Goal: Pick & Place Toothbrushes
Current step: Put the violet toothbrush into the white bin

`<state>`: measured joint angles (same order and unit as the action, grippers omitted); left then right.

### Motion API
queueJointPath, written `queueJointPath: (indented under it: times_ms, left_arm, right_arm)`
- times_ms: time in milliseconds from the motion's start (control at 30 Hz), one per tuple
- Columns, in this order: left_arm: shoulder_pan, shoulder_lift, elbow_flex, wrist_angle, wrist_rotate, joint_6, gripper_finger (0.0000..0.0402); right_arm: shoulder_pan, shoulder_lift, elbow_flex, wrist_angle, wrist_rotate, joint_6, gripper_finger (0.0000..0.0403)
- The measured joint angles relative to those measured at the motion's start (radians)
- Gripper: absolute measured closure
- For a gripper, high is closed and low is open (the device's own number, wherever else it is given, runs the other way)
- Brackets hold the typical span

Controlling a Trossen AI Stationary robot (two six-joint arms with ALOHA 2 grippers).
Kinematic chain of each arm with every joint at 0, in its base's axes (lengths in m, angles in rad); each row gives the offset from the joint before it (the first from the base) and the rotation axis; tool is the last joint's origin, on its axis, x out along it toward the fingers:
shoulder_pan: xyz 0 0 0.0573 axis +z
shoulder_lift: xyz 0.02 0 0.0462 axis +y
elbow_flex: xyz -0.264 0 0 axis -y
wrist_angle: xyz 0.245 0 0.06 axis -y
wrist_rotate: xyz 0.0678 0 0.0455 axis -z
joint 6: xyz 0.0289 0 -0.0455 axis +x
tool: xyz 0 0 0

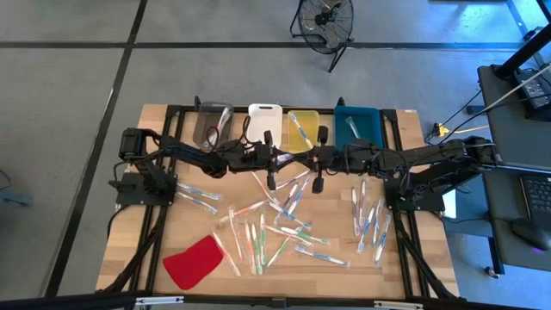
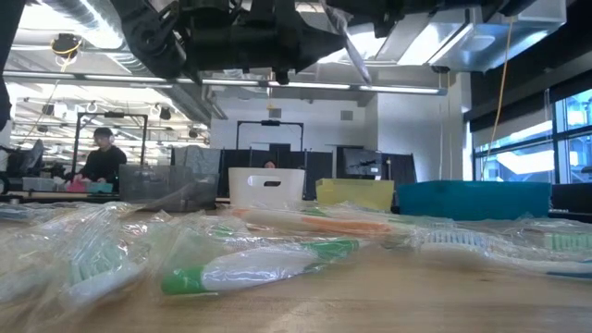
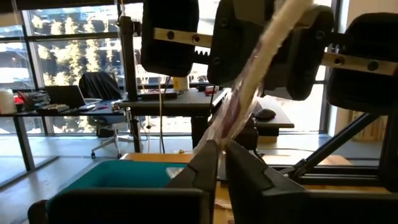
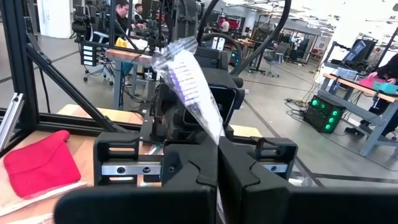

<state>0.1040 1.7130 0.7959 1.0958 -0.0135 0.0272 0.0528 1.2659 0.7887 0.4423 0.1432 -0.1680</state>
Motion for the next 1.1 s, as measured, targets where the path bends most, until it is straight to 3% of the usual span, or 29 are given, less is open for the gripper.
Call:
queueJointPath:
  times_ms: [400, 667, 833, 1100]
  left_arm:
    - [-0.005, 0.0, 0.0, -0.008, -0.002, 0.01, 0.04]
    - [-0.018, 0.0, 0.0, -0.012, -0.005, 0.019, 0.0393]
    - [-0.017, 0.0, 0.0, -0.01, 0.008, 0.021, 0.0361]
    - [-0.017, 0.0, 0.0, -0.004, -0.017, -0.012, 0.0275]
  right_arm:
    - [0.0, 0.0, 0.0, -0.014, 0.0, -0.004, 0.039]
    - [0.0, 0.0, 0.0, -0.016, 0.055, 0.0, 0.0398]
    - [0.0, 0.0, 0.0, -0.024, 0.056, 0.02, 0.0395]
    - [0.0, 0.0, 0.0, -0.032, 0.054, 0.035, 0.0396]
